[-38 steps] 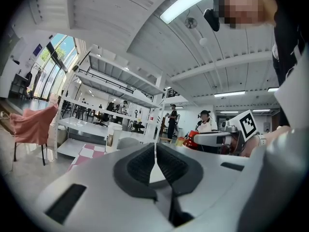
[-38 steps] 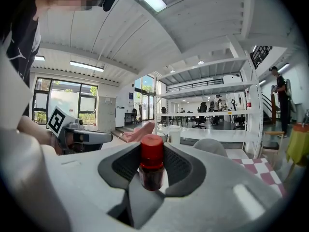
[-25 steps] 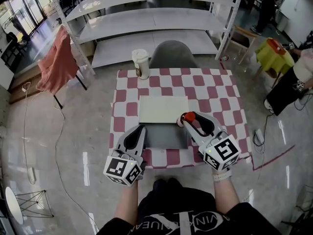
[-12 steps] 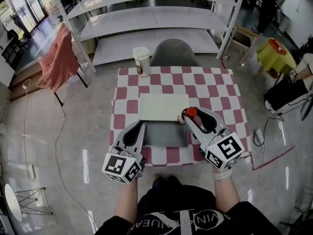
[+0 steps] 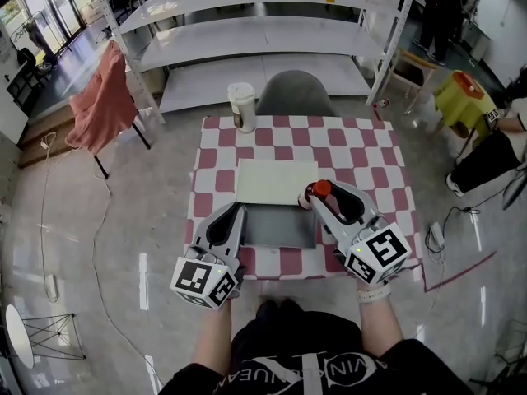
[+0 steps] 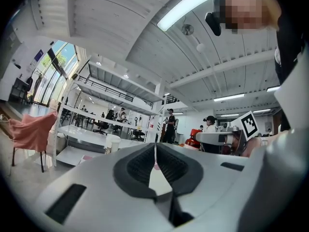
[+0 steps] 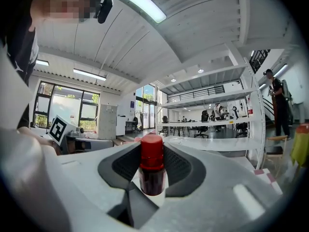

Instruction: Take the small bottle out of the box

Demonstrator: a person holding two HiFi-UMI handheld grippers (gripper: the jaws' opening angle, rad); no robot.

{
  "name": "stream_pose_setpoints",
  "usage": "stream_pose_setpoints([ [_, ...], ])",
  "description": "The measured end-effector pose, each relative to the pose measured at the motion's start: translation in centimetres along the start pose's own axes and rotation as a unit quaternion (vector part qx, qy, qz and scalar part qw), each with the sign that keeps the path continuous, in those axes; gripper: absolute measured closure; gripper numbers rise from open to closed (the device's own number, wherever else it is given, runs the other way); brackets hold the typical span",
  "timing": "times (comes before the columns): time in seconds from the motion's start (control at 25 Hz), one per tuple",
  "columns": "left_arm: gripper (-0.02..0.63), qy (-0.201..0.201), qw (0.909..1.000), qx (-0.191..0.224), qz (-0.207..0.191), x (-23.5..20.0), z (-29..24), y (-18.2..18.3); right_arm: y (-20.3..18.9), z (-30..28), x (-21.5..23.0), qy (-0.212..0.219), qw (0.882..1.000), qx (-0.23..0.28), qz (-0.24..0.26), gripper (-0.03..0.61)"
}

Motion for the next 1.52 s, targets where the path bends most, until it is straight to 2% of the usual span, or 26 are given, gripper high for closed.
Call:
stream_pose_setpoints([
  [0.4, 0.594, 0.009, 0.9999, -0.005, 0.003, 0.0, 0.7, 0.1, 0.1, 0.2, -0.4, 0.005, 1.0, 0.0, -0.003, 0.437],
  [1.52, 0.594, 0.003, 0.9996, -0.026, 0.009, -0.3, 0.7, -1.7, -1.3, 0.3, -0.4, 0.0, 1.0, -0.005, -0.02, 0.437],
])
Point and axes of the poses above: the fingertips, and each gripper's own axes: z backward along the fingers, x to its right, y out of its top, the point moved 3 cm from there along z, backward along the fingers, and after that the axes turned 8 degrees about y, right-handed, at the moved point
